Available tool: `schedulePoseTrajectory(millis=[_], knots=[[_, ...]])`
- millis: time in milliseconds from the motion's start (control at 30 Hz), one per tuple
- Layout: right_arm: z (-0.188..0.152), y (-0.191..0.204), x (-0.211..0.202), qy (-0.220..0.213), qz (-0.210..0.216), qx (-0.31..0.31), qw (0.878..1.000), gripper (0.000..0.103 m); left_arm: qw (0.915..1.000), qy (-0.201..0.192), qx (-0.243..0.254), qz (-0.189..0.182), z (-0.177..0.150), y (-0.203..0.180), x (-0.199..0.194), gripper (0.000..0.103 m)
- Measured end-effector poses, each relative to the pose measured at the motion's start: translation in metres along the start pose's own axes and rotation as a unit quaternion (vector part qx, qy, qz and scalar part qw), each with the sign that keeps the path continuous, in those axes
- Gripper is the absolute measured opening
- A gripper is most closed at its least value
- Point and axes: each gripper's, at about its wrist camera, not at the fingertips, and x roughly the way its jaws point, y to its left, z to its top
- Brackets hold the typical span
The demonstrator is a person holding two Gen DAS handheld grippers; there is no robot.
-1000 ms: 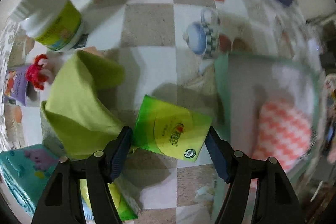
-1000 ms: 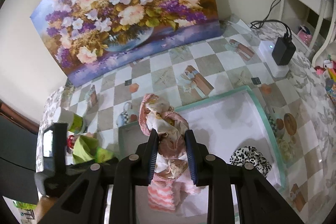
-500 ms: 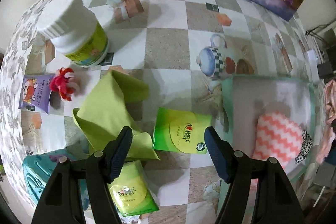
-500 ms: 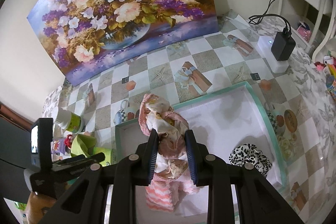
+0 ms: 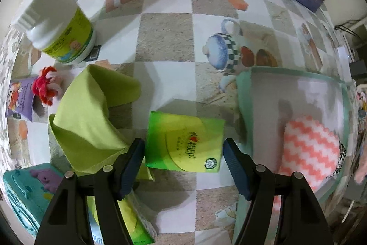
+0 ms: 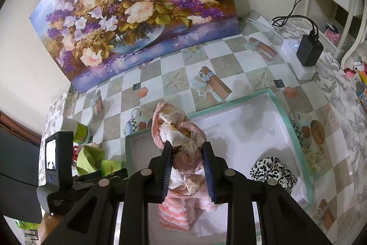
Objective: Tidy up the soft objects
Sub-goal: 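Lift and carry the pink fabric and green box over the tray, then lower both items into the tray and open both grippers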
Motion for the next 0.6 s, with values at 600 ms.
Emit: schedulePoseTrajectory(millis=[600], knots=[[0.003, -0.03, 0.005, 0.006, -0.028, 0.032, 0.999, 0.027, 0.9937, -0.101, 0.005, -0.049, -0.005, -0.014, -0.084, 0.066]])
